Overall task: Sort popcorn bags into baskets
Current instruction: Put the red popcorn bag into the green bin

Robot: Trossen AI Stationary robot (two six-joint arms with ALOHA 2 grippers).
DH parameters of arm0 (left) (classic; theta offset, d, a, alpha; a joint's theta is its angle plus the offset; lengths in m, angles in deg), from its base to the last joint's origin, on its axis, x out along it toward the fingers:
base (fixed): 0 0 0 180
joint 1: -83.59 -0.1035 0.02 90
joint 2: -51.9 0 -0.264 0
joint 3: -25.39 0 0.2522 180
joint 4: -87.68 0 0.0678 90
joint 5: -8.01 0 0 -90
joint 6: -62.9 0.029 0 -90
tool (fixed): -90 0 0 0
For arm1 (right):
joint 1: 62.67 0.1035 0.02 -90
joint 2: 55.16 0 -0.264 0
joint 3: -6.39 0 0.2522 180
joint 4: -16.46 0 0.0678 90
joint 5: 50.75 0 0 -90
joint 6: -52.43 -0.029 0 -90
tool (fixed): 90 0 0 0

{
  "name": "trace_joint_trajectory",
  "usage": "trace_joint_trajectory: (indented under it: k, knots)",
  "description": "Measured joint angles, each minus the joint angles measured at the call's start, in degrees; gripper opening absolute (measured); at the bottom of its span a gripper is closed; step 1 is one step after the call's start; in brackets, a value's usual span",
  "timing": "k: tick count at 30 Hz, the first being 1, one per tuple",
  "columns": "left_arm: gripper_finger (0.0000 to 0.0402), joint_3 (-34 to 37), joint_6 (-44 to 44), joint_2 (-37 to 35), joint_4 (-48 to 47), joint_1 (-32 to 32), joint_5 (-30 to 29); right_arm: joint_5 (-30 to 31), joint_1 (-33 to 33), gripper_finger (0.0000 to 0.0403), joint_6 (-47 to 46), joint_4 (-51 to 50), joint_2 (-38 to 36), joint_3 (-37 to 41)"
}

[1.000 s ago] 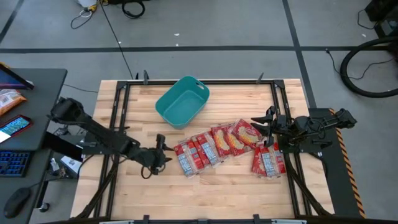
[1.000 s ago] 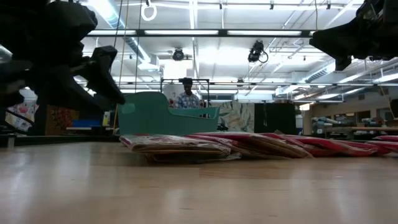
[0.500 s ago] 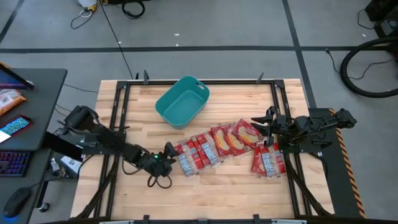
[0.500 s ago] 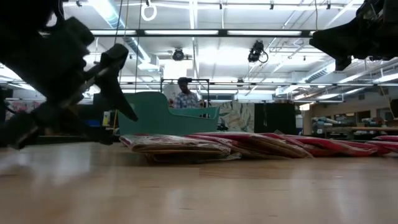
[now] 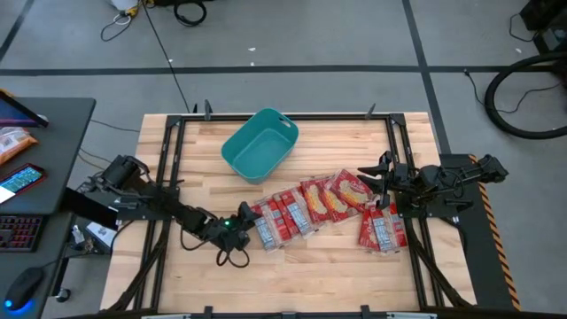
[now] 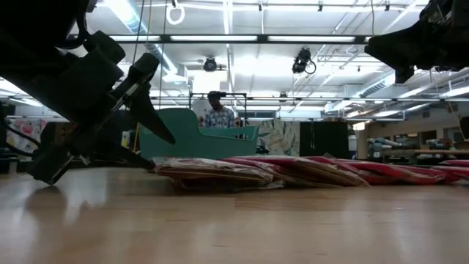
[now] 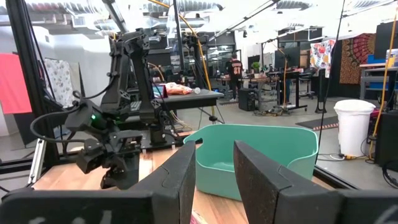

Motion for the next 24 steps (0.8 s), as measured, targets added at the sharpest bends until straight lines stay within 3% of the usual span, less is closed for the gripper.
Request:
trace_joint_trajectory:
  k: [6, 14, 24]
  knots:
    - [0.0143, 0.0, -1.6, 0.0, -0.4, -1.5, 3.5, 0.0, 0.0, 0.0114, 0.0, 0.0, 0.0, 0.0]
    - [0.0018, 0.1, -8.8, 0.0, -0.5, -1.9, 4.8, 0.0, 0.0, 0.0114, 0.0, 0.0, 0.0, 0.0]
    - [0.0010, 0.4, -14.7, -9.2, -8.4, -1.4, 5.9, 0.0, 0.0, 0.0114, 0.0, 0.0, 0.0, 0.0]
